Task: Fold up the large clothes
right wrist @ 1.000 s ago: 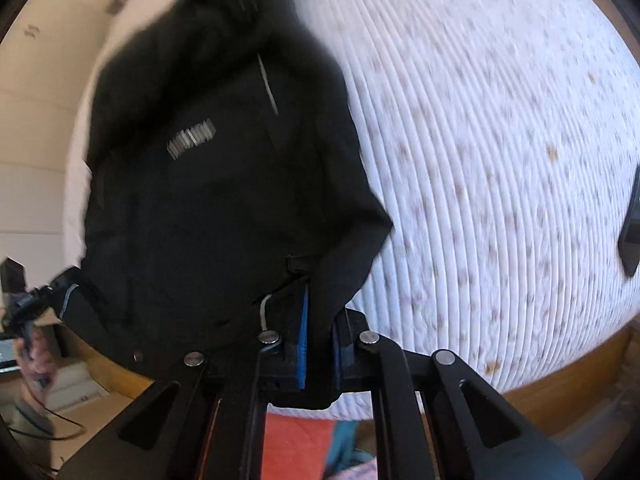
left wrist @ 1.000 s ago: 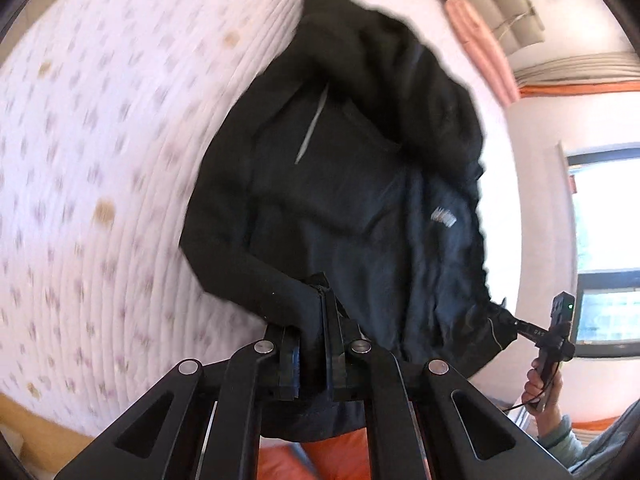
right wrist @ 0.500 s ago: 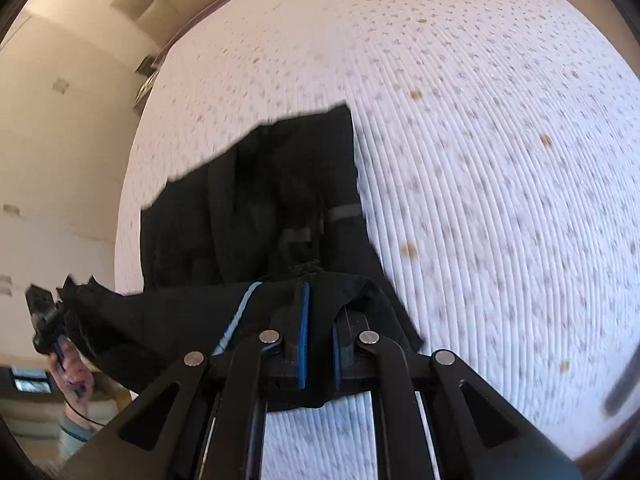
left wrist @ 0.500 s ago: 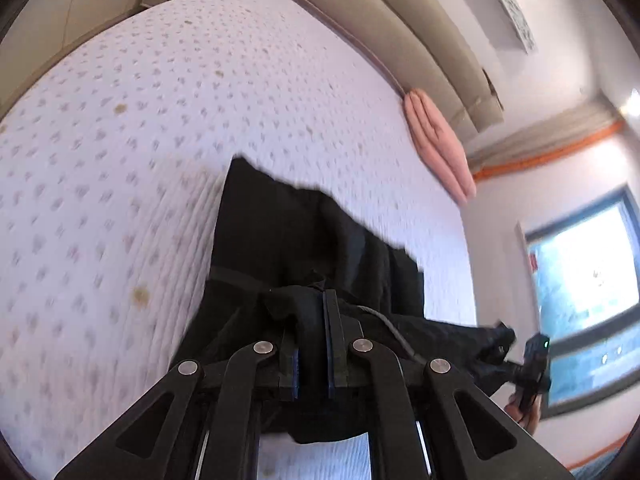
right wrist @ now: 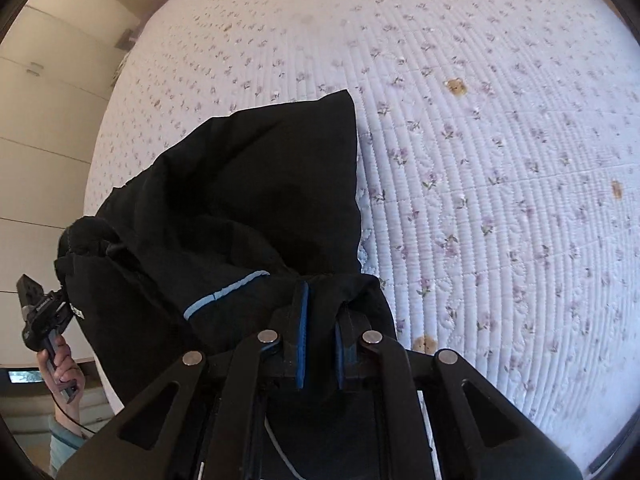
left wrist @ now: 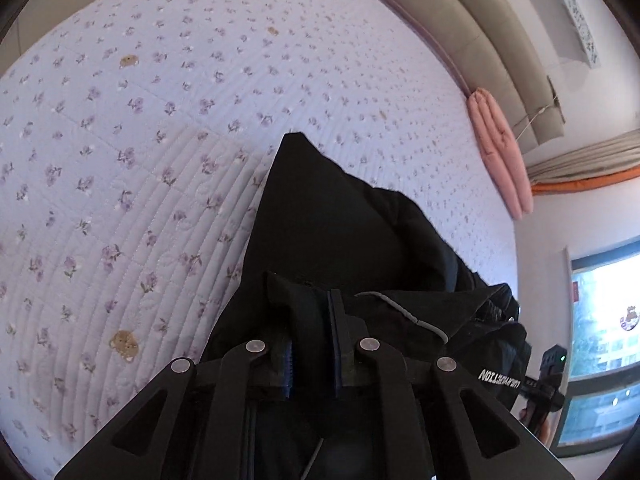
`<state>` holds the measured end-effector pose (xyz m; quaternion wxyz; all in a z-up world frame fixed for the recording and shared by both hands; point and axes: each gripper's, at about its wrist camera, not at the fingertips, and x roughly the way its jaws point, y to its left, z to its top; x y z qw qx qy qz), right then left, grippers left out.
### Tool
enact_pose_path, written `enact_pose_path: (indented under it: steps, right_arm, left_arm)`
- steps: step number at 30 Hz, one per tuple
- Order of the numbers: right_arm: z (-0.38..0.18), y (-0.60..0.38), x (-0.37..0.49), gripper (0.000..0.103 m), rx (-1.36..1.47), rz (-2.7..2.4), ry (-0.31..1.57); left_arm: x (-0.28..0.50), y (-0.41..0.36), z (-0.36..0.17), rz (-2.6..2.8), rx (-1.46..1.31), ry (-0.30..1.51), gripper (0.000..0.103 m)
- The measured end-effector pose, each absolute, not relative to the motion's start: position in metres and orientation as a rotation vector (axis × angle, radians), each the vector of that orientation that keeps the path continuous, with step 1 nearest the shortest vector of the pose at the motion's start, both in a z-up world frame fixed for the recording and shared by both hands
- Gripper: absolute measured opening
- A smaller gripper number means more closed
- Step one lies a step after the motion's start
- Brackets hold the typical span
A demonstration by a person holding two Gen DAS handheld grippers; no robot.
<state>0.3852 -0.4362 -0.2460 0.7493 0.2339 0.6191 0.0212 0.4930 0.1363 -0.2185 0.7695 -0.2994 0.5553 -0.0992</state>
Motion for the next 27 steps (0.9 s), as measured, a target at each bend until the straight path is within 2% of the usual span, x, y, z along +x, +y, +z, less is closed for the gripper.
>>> enact_pose_path:
  steps: [7, 15, 18, 20, 21, 24, 25, 26, 27]
  right_arm:
    - [-0.229, -0.453, 0.378, 0.015, 0.563, 0.111, 1.323]
    - [-0.194, -0.456, 0.356, 0.019, 0.618, 0.095, 1.228]
    - [-0.18, -0.455, 0.348, 0.019, 0.623, 0.074, 1.213]
    - [-0.173, -0.45, 0.345, 0.023, 0.62, 0.068, 1.204]
    - [-0.167, -0.446, 0.342, 0.024, 0.603, 0.063, 1.201]
    - [-0.158, -0.436, 0.337, 0.037, 0.574, 0.045, 1.194]
    - [-0.154, -0.434, 0.333, 0.051, 0.571, 0.031, 1.182]
    - [-0.149, -0.433, 0.331, 0.059, 0.57, 0.019, 1.167]
    - [-0.143, -0.433, 0.327, 0.06, 0.573, 0.013, 1.144]
  left_arm:
    - [0.478, 0.131, -0.17, -0.24, -0.425, 1.216, 0.018]
    - [0.478, 0.172, -0.153, -0.41, -0.605, 1.329, 0.02]
    - [0.472, 0.176, -0.143, -0.511, -0.558, 1.388, 0.033]
    - [0.467, 0.181, -0.132, -0.493, -0.476, 1.381, 0.07]
    - [0.464, 0.185, -0.127, -0.476, -0.452, 1.368, 0.075]
    - [0.456, 0.194, -0.117, -0.482, -0.431, 1.341, 0.076]
    - [0.455, 0.195, -0.115, -0.475, -0.413, 1.329, 0.076]
    - [0.453, 0.194, -0.113, -0.463, -0.38, 1.315, 0.076]
    - [0.452, 0.192, -0.113, -0.451, -0.349, 1.308, 0.076]
